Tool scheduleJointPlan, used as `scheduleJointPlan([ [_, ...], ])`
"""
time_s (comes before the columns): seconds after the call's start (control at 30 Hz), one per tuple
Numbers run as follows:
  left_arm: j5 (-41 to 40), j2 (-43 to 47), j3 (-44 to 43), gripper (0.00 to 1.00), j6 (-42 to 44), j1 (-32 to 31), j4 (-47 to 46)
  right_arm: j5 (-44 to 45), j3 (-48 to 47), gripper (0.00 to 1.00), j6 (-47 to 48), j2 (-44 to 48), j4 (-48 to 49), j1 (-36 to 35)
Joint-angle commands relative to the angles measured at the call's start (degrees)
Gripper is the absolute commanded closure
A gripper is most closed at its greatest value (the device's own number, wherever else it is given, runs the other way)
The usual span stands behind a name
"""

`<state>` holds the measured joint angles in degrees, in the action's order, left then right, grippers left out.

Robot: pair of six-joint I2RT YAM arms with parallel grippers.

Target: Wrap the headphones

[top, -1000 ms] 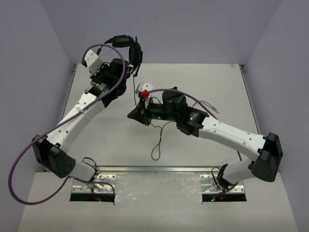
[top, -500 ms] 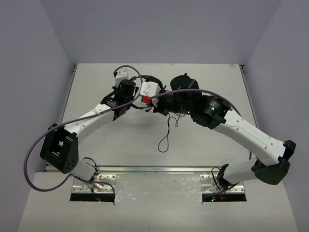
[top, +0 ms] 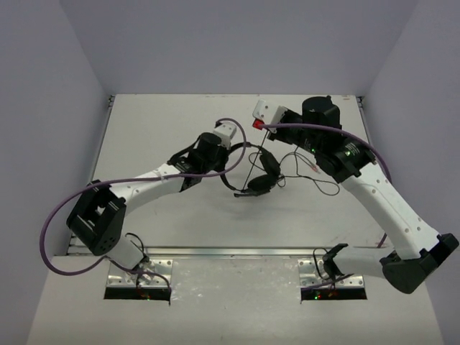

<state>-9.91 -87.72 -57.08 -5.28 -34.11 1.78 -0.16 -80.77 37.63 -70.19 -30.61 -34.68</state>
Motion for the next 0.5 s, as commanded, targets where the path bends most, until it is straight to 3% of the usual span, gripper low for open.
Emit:
scheduleJointPlan([
  [0.0, 5.70, 3.25, 0.56, 1.00, 6.75, -6.57, -1.87, 2.80, 1.93, 0.99, 2.27, -0.91, 15.21, 3.47],
  [0.17, 1.49, 6.86, 1.35, 1.00, 7.39, -13.00, 1.73, 0.43, 4.39, 0.99, -1.31, -3.02, 22.69, 10.13],
  [0.33, -5.54, 10.82, 0.66, 1.00, 6.69, -16.51, 3.40, -5.19, 4.13, 0.99, -5.37, -5.56, 23.05, 14.46],
  [0.47, -7.66, 10.91, -3.82, 0.99, 3.72, -19.23, 10.94, -10.97, 4.31, 0.99, -10.53, -6.62, 25.15, 18.83],
])
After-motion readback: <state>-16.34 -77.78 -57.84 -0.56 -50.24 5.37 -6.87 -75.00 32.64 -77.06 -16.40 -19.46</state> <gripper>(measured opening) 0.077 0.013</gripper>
